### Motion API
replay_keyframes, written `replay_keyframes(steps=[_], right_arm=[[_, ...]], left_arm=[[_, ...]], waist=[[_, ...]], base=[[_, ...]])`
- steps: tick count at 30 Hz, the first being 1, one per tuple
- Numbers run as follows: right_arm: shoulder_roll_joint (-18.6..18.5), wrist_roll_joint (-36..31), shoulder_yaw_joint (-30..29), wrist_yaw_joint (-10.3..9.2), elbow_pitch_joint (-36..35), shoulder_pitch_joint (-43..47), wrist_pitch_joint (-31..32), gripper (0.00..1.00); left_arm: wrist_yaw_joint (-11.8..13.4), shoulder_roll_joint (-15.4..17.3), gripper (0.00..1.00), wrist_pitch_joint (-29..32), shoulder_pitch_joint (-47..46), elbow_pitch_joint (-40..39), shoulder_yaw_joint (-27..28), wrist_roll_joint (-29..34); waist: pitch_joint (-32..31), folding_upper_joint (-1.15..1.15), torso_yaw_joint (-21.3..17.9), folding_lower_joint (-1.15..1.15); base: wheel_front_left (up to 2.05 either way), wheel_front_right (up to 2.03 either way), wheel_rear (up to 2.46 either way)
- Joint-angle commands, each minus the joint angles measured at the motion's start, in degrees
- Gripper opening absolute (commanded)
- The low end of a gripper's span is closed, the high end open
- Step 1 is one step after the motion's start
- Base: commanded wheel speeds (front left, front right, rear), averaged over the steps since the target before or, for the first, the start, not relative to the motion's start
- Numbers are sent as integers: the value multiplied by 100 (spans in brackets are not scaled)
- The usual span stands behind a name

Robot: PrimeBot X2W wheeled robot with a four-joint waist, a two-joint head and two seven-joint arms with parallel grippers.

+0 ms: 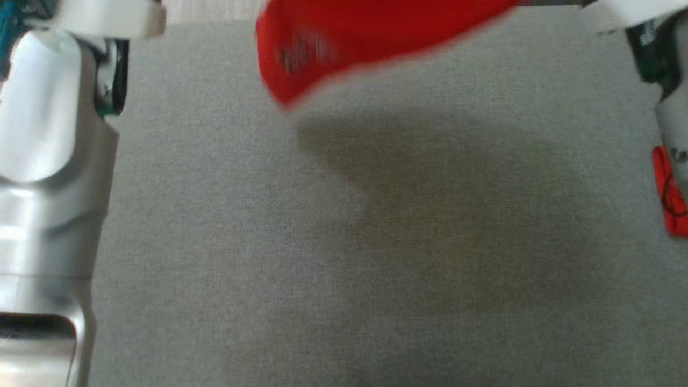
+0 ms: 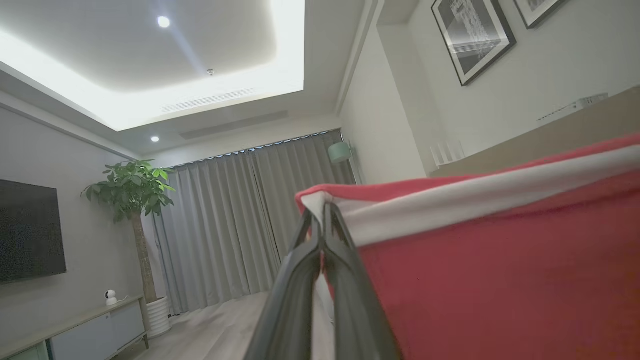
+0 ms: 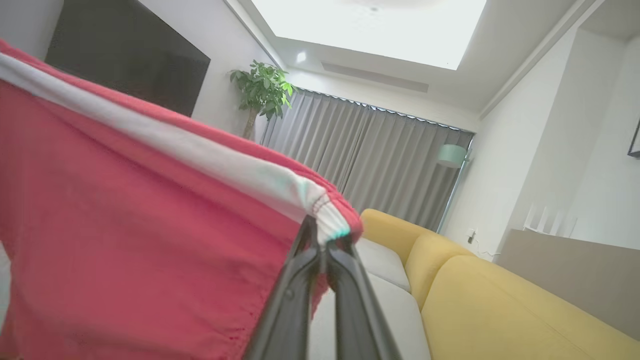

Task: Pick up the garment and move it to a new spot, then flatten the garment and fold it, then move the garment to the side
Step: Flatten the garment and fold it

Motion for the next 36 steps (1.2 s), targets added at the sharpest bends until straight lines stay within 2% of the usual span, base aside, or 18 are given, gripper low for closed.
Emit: replay_keyframes(steps=[1,7,9,14,23,30,36], right_arm=[[91,-149,-151,-4,39,-114,-93,0],[198,-495,-185,-4,356,431,-178,0],[205,-363,40,-4,329,1449,-181,0],[270,-168,247,-4,357,2897,-182,0],[426,70,393,-4,90,4747,-182,0],[362,241,420,-4,-300,5511,-183,0],[444,614,392,-4,-500,5152,-148,0]], left_arm=[[100,177,0,-89,-264,-114,241,34],[29,-46,0,-193,547,104,190,-135],[42,-313,0,-200,1841,66,193,-307],[42,-673,0,-201,3610,83,506,-590],[-197,-1010,0,-202,5649,-60,836,-455],[-301,-1076,0,-202,6249,-402,1058,-205],[-521,-873,0,-203,5422,-538,999,147]], waist=[[44,0,43,-3],[-40,0,133,-3],[-118,0,163,-3],[-318,0,151,-3],[-903,0,187,-3],[-1128,0,189,-3],[-815,0,-9,-3]], base=[[0,0,0],[0,0,0],[0,0,0],[0,0,0],[0,0,0],[0,0,0],[0,0,0]])
